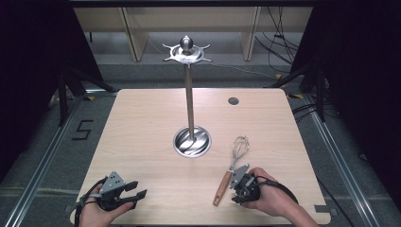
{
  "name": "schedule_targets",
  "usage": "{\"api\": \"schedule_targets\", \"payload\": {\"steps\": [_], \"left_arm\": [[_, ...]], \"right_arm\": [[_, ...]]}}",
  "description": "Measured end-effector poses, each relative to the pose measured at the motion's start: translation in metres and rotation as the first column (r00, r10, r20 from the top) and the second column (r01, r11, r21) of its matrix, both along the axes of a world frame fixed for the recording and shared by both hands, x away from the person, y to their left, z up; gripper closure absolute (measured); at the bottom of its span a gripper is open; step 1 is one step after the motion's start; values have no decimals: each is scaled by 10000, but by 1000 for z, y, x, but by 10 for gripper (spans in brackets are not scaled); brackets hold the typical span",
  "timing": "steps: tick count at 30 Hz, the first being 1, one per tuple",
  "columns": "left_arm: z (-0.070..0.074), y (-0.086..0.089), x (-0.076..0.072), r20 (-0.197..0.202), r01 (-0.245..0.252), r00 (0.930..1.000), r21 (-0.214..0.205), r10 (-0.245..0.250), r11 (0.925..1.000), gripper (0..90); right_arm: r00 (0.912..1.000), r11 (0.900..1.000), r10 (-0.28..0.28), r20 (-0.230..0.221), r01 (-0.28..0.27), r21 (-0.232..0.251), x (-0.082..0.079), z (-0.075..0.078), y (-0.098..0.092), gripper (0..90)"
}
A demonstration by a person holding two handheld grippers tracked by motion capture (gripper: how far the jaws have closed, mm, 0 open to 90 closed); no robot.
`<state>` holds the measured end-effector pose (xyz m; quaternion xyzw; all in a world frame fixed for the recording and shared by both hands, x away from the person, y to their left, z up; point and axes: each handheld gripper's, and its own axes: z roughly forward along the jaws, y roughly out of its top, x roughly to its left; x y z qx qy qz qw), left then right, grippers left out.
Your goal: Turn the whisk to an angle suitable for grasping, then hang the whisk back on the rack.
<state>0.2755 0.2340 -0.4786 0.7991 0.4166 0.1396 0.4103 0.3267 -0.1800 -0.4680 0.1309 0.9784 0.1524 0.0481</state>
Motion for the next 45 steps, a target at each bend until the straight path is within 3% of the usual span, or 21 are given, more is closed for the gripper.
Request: {"api": "schedule_targets", "payload": {"steps": [1, 2, 4, 6, 9, 10, 13, 14, 18, 19, 25, 31, 35, 36, 37, 39, 40, 42, 43, 44, 45], "left_arm": [[0, 0, 0, -77, -8, 10000, 9, 8, 10000, 495], [0, -2, 0, -1, -81, 10000, -167, 81, 9998, 495], [0, 0, 1, 47, 150, 9999, 150, -151, 9998, 495], [1, 0, 0, -73, 212, 9998, 257, -211, 9994, 494], [-1, -1, 1, -24, 156, 9999, 54, -156, 9999, 494], [0, 0, 2, -149, 197, 9997, 302, -192, 9994, 494], [-1, -2, 1, -138, 220, 9997, 86, -219, 9997, 493], [-1, -3, 1, -165, 169, 9997, 20, -169, 9999, 493], [-2, -2, 1, -145, 122, 9998, -42, -122, 9999, 493], [-1, -1, 1, -102, 244, 9997, 173, -242, 9996, 493], [-3, -4, 3, -126, 194, 9997, -59, -194, 9998, 493], [-1, -2, 4, -201, 318, 9993, 262, -313, 9992, 493], [-3, -2, 7, -172, 218, 9996, 220, -214, 9995, 493], [-2, -2, 7, -205, 342, 9992, 213, -338, 9992, 493], [-2, -5, 7, -250, 212, 9995, -43, -213, 9998, 493], [-2, -5, 8, -342, 253, 9991, 145, -248, 9996, 492], [-3, -5, 8, -107, 364, 9993, 305, -361, 9989, 491], [-4, -6, 6, -148, 261, 9996, 47, -260, 9996, 487], [-4, -4, 6, -126, 436, 9990, 324, -432, 9985, 485], [-4, -4, 5, -129, 362, 9993, 323, -358, 9988, 483], [-4, -4, 3, -174, 347, 9993, 194, -344, 9992, 481]], "right_arm": [[9995, 9990, 267, 194, -260, -370, 3, 1, -2, 606], [9995, 9990, 267, 194, -260, -370, 3, 1, -2, 606], [9970, 9974, 553, 547, -525, -498, 15, 5, -7, 721], [9994, 9964, -217, 263, 237, -813, 24, 5, -14, 886], [9975, 9932, -693, -110, 679, -945, 25, 3, -12, 900], [9970, 9943, -670, -389, 635, -857, 23, 2, -7, 900], [9962, 9972, -62, -869, -3, -748, 20, 0, 11, 900], [9961, 9952, 27, -876, -113, -974, 19, -3, 24, 900], [9954, 9926, 381, -883, -478, -1113, 24, -6, 39, 900], [9950, 9920, 455, -889, -556, -1136, 26, -7, 42, 900], [9949, 9980, 243, -977, -298, -549, 32, -10, 59, 900], [9957, 9996, 230, -896, -244, -151, 37, -9, 70, 900], [9961, 9983, 520, -712, -538, -229, 38, 2, 65, 796], [9974, 9991, 415, -586, -410, 93, 37, 6, 62, 747], [9976, 9977, 662, -190, -664, -101, 41, 10, 58, 686], [9925, 9930, 1145, 420, -1131, -346, 48, 14, 51, 550], [9925, 9936, 1067, 591, -1041, -445, 49, 15, 50, 525], [9857, 9882, 1499, 764, -1468, -443, 57, 16, 47, 456], [9805, 9829, 1817, 748, -1788, -439, 60, 14, 47, 444], [9659, 9694, 2411, 946, -2351, -709, 65, 13, 48, 427], [9582, 9625, 2663, 1046, -2585, -821, 68, 12, 49, 403]]}}
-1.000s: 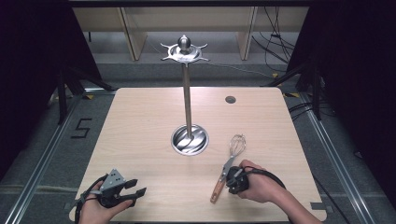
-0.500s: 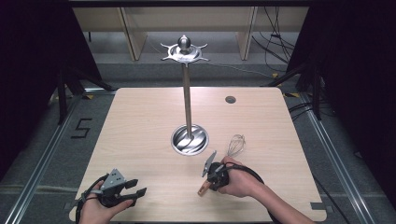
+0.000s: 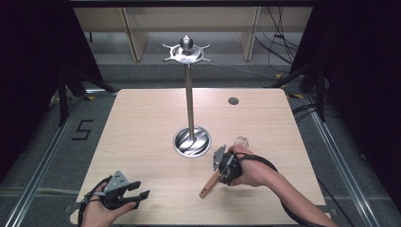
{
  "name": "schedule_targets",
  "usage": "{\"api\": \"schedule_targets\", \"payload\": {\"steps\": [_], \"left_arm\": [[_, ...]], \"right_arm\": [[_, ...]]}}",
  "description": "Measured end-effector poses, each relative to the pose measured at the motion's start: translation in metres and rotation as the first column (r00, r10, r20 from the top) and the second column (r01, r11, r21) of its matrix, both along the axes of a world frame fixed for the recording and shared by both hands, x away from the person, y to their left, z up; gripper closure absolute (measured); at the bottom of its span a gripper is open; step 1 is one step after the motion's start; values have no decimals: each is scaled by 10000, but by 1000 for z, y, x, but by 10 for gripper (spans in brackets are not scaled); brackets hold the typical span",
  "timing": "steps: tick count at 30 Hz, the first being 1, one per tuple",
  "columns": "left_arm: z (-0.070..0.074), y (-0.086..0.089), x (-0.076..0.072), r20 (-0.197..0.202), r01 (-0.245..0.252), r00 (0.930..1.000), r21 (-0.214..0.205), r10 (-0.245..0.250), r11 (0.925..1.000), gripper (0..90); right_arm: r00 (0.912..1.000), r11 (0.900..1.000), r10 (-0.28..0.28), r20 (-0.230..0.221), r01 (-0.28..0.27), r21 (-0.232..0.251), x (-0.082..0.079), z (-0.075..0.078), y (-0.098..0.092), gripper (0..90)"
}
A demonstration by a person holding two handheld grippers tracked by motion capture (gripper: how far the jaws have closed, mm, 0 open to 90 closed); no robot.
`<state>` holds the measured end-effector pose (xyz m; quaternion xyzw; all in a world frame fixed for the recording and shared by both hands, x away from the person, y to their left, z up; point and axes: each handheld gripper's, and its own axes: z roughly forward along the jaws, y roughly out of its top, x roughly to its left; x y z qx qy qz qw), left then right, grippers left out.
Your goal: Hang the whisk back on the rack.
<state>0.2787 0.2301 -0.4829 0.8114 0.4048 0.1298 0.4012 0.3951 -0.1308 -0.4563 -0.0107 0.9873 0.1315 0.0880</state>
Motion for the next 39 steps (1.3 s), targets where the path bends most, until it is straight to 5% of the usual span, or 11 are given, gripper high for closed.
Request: {"api": "schedule_targets", "payload": {"steps": [6, 8, 12, 13, 17, 18, 23, 33, 36, 37, 39], "left_arm": [[1, 1, -2, 124, 129, 9998, -43, -128, 9999, 478], [-1, -2, -1, 61, -58, 10000, -354, 60, 9994, 476], [0, -1, 2, 41, 257, 9997, -51, -257, 9997, 473], [-2, -4, 2, 145, 135, 9998, -384, -129, 9992, 473], [-1, -1, 1, 89, 410, 9991, -52, -409, 9991, 471], [-1, -1, 1, 140, 356, 9993, -72, -355, 9993, 471], [-1, -3, 0, -41, 226, 9997, -247, -228, 9994, 471], [-2, -2, 1, 30, 219, 9998, -106, -219, 9997, 470], [-1, -2, 1, -15, 174, 9998, -116, -174, 9998, 470], [-1, -2, 0, -10, 202, 9998, -173, -203, 9996, 470], [-1, -1, 1, 100, 299, 9995, -68, -298, 9995, 470]], "right_arm": [[9932, 9899, 1162, -54, -1163, -815, 11, -5, 14, 394], [9936, 9861, 1053, -415, -1097, -1245, 8, -7, 18, 402], [9914, 9808, 1150, -627, -1233, -1510, 7, -14, 24, 423], [9895, 9773, 1307, -611, -1389, -1597, 7, -15, 25, 430], [9916, 9777, 969, -860, -1110, -1785, 3, -19, 28, 519], [9907, 9854, 812, -1095, -963, -1405, 2, -22, 27, 532], [9862, 9644, 1291, -1033, -1491, -2184, -1, -17, 27, 610], [9947, 9729, 756, -697, -889, -2133, -8, -16, 22, 691], [9973, 9830, 540, -500, -619, -1729, -9, -13, 19, 692], [9932, 9852, 1150, -165, -1161, -1261, -4, -11, 18, 692], [9993, 9961, 296, -235, -315, -827, -8, -5, 16, 692]]}}
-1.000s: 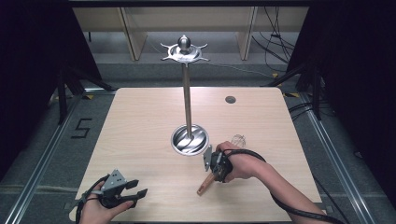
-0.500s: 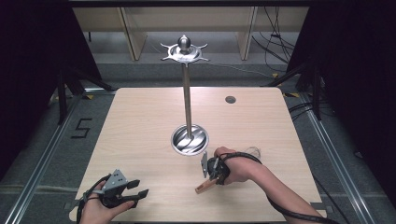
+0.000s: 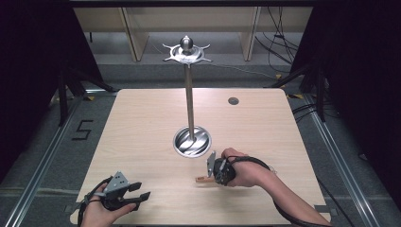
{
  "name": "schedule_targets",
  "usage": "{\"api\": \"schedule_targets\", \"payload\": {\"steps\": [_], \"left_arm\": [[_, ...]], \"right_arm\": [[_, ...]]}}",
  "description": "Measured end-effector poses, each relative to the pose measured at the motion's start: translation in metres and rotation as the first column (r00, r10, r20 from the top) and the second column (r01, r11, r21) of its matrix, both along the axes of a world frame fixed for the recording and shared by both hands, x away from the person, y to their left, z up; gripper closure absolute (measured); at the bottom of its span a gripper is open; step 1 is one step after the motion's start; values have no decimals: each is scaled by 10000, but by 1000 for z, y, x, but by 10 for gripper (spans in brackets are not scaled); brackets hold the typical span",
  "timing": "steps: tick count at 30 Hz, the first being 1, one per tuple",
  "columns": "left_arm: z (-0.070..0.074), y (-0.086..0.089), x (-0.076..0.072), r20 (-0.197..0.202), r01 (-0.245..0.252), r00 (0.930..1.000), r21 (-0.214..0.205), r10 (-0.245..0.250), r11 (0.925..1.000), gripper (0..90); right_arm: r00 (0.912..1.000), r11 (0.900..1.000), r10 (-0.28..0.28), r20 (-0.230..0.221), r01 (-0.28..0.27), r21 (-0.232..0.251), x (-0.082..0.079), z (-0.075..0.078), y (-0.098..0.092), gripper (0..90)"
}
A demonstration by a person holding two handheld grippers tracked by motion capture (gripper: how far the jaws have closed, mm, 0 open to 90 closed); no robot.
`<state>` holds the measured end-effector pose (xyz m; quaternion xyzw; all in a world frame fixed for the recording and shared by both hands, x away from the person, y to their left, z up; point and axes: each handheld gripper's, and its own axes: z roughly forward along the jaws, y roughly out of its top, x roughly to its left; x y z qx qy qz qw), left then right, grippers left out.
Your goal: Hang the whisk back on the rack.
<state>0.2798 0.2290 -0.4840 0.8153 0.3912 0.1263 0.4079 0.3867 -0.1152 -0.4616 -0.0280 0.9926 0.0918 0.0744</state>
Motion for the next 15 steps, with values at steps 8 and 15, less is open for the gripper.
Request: {"api": "schedule_targets", "payload": {"steps": [8, 15], "left_arm": [[0, 0, 0, -9, -17, 10000, -31, 17, 10000, 470], [0, 0, 0, -3, -46, 10000, 11, 46, 10000, 470]], "right_arm": [[9766, 9493, -2126, -339, 2146, 2296, -1, 27, -18, 692], [9450, 8594, -3272, -22, 2985, 4151, -2, 43, -35, 693]]}}
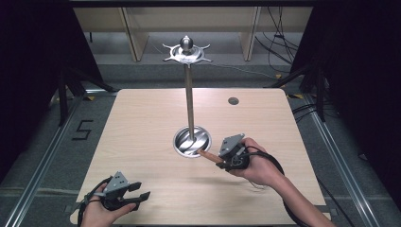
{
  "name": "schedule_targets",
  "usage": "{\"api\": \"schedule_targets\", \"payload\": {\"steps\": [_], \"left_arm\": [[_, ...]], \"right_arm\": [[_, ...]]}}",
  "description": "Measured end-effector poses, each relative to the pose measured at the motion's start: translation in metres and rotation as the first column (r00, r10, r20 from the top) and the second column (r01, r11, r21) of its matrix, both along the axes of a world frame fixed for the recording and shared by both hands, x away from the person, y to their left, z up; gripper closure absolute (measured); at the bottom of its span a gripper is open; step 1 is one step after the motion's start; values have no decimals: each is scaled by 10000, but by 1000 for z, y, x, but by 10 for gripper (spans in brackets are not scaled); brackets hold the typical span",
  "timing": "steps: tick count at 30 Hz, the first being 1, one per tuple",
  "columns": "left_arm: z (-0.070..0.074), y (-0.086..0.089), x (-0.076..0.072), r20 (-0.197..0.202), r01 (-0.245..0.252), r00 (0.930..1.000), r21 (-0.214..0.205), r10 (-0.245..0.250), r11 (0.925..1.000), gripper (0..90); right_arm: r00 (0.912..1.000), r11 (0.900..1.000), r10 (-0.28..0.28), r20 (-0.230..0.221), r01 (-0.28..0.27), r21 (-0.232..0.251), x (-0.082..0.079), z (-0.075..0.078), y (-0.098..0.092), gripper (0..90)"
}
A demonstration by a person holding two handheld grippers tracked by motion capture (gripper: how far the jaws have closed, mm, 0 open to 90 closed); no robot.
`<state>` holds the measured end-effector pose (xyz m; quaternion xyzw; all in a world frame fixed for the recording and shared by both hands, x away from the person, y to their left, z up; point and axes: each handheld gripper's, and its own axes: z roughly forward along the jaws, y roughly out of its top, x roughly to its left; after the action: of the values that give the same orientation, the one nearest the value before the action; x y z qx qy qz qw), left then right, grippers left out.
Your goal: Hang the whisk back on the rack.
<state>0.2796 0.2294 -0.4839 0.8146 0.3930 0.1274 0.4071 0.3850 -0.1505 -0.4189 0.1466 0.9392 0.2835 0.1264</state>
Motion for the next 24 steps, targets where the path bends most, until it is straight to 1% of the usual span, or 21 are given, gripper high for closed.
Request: {"api": "schedule_targets", "payload": {"steps": [1, 2, 4, 5, 6, 7, 8, 10, 11, 12, 13, 14, 15, 16, 17, 18, 19, 21, 22, 23, 24], "left_arm": [[0, 0, 0, -15, -10, 10000, -32, 10, 10000, 470], [0, 0, 0, -1, -7, 10000, 5, 7, 10000, 470], [0, 0, 0, -2, 17, 10000, -5, -17, 10000, 470], [0, -1, 0, -5, -31, 10000, -86, 31, 10000, 470], [0, 1, 0, -5, 13, 10000, 135, -13, 9999, 470], [0, 1, 0, -7, 18, 10000, 150, -18, 9999, 470], [0, 1, 0, -15, 23, 10000, 159, -22, 9999, 470], [0, 1, 0, -13, 11, 10000, 156, -11, 9999, 470], [0, 0, 0, -114, -154, 9998, -6, 154, 9999, 470], [0, -1, -1, -125, -174, 9998, -171, 171, 9997, 470], [-1, 0, 0, -73, -146, 9999, 6, 146, 9999, 470], [-1, 0, 0, -50, -161, 9999, -95, 161, 9998, 470], [-1, 0, 0, -58, -166, 9998, -91, 165, 9998, 470], [-1, 0, 0, -53, -170, 9998, -59, 170, 9998, 470], [-1, 0, 0, -53, -175, 9998, -73, 175, 9998, 470], [-1, 0, 0, -54, -173, 9998, -65, 173, 9998, 469], [-1, 0, 0, -53, -173, 9998, -60, 173, 9998, 469], [0, 1, 0, 13, -26, 10000, -35, 26, 10000, 468], [0, 1, 0, 48, -42, 10000, -54, 43, 10000, 468], [-1, -1, 0, 67, -167, 9998, -274, 169, 9995, 468], [-1, -1, 0, 62, -168, 9998, -270, 170, 9995, 468]], "right_arm": [[9986, 9980, -525, -115, 529, 348, -2, 2, -2, 693], [9973, 9948, -740, -5, 738, 704, -1, 4, -4, 693], [9920, 9848, -1261, -34, 1256, 1197, -2, 7, -9, 693], [9916, 9829, -1290, 76, 1269, 1331, -1, 8, -11, 693], [9895, 9779, -1439, 166, 1396, 1557, -1, 9, -13, 694], [9874, 9741, -1571, 197, 1517, 1679, 0, 10, -15, 694], [9847, 9688, -1742, 80, 1700, 1807, -1, 12, -17, 694], [9806, 9583, -1945, 223, 1852, 2177, 0, 14, -21, 694], [9819, 9571, -1870, 301, 1752, 2308, 1, 15, -22, 694], [9771, 9483, -2129, 67, 2050, 2423, -1, 17, -24, 694], [9744, 9427, -2249, 10, 2173, 2530, -1, 19, -25, 694], [9719, 9364, -2354, -43, 2280, 2666, -2, 20, -26, 694], [9711, 9322, -2373, 244, 2206, 2871, -1, 21, -27, 694], [9710, 9305, -2388, 142, 2247, 2892, -2, 22, -28, 695], [9680, 9226, -2508, 46, 2376, 3039, -3, 23, -28, 695], [9686, 9234, -2477, 221, 2292, 3078, -2, 25, -29, 695], [9663, 9187, -2570, 177, 2386, 3146, -3, 26, -29, 695], [9673, 9178, -2532, 122, 2362, 3193, -3, 28, -29, 696], [9658, 9135, -2580, 264, 2349, 3320, -3, 28, -28, 696], [9663, 9164, -2556, 309, 2320, 3261, -3, 30, -29, 696], [9687, 9180, -2457, 341, 2212, 3291, -2, 31, -29, 697]]}}
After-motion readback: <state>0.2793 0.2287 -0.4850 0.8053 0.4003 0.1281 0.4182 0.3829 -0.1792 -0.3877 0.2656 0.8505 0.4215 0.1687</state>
